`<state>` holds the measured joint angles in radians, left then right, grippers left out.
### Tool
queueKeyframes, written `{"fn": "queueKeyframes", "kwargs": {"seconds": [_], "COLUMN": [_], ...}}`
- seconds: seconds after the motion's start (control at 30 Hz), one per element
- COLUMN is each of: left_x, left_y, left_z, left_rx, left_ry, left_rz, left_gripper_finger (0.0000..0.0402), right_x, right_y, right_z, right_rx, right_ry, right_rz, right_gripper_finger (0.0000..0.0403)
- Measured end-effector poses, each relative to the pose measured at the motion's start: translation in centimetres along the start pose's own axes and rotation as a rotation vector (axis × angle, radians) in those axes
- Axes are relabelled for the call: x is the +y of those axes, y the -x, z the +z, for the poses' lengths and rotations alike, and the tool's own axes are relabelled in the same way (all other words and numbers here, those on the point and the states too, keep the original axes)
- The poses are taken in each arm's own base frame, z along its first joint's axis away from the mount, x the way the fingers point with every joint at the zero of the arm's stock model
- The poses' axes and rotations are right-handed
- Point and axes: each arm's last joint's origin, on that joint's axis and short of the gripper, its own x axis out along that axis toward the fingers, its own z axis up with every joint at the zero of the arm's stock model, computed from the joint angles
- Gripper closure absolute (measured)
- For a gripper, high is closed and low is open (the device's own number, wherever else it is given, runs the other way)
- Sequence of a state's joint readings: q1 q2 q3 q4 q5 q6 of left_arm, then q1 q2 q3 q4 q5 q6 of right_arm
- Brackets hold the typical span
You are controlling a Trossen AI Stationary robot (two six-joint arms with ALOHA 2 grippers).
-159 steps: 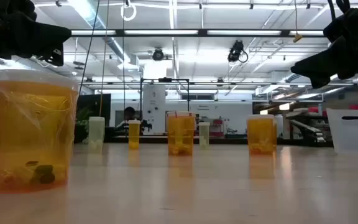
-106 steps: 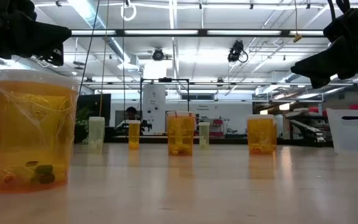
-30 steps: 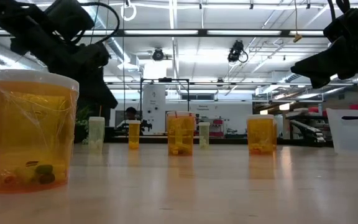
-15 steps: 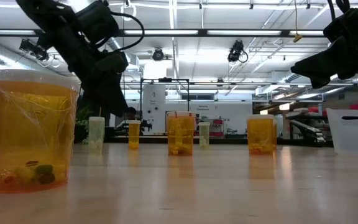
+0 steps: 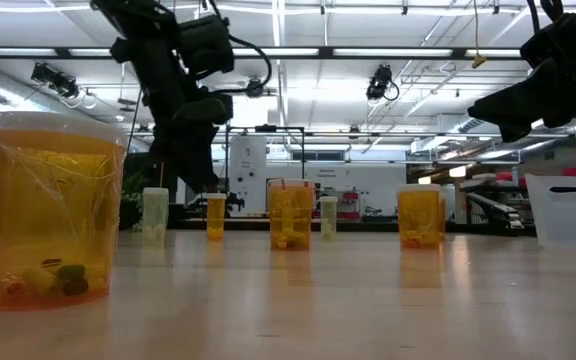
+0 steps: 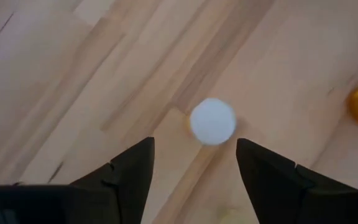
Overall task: Pick and place medicine bottles into bin by pill shape (circle, oval)
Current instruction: Put the small orange pill bottle into the left transparent bin
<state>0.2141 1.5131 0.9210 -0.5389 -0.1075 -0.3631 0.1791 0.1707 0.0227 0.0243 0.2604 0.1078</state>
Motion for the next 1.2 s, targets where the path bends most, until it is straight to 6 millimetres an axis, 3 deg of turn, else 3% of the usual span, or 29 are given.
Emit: {"fn": "queueKeyframes", "kwargs": {"seconds": [0.3, 0.7, 1.2], "left_x": [-0.4, 0.3, 0.2], "left_y": [-0.9, -2.8, -3.3], "left_z": [2.4, 2.5, 2.7], "left_rx": [0.092, 0.154, 0.141], "left_ry": [-0.046, -0.040, -0.054], "left_rz": [-0.039, -0.045, -0.050], "left_gripper_finger": [0.0163, 0.0127, 0.0185], "right_x": [0.0, 0.0, 0.0], "right_y": [0.0, 0.0, 0.0], "right_z": [0.0, 0.0, 0.0], "right_rx": [0.000, 0.000, 0.002], "right_ry": [0.000, 0.000, 0.000], "right_rz": [0.000, 0.000, 0.000], "right_gripper_finger": [0.0315, 0.0315, 0.0315]}}
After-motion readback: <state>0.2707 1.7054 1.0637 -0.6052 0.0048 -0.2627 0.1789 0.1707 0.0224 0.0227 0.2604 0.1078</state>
